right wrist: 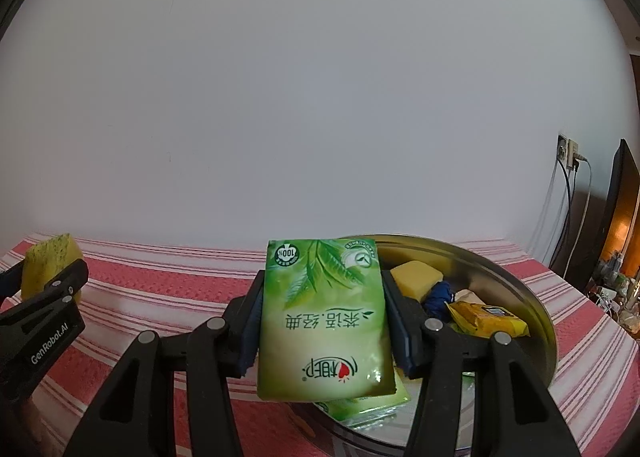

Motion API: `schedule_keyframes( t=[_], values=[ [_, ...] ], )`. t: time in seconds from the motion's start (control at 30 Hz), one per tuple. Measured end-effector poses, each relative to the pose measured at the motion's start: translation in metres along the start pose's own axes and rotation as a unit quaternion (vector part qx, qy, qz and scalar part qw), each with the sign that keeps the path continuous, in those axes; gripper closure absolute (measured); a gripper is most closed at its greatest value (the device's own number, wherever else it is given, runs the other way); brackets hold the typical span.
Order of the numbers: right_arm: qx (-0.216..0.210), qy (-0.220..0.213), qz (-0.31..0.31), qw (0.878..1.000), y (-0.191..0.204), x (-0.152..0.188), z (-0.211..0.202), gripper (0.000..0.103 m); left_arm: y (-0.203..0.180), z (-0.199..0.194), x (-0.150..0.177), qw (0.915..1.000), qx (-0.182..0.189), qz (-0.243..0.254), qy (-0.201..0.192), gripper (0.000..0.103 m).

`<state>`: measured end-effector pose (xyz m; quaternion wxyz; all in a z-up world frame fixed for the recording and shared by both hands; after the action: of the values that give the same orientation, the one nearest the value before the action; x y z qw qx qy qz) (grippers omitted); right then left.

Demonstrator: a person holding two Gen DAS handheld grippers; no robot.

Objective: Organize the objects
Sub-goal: 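Carry the speckled sponge and tissue pack over the tin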

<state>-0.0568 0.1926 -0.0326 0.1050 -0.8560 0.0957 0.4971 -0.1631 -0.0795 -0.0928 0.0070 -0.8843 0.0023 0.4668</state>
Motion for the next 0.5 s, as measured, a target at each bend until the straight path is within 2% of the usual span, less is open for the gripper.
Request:
schedule_keyframes(
  t=[0.5],
  values=[
    [-0.006,-0.018,0.015,1.000,-0.031,0.005,-0.030,0.048,-0.029,-0.016,0.013,0.9997,0.019,0.013,0.002,0.038]
  ],
)
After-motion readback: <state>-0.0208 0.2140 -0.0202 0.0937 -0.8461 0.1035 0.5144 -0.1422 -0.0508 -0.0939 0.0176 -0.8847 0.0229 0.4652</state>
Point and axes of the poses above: each gripper's, at about its wrist camera, not at the fingertips, and z roughly the way its jaws point, y to its left, x to its underside, the point moved 8 cm from there along z, roughly the way its jaws point, and after that the axes turned 11 degrees about y, right-handed, at the moved point
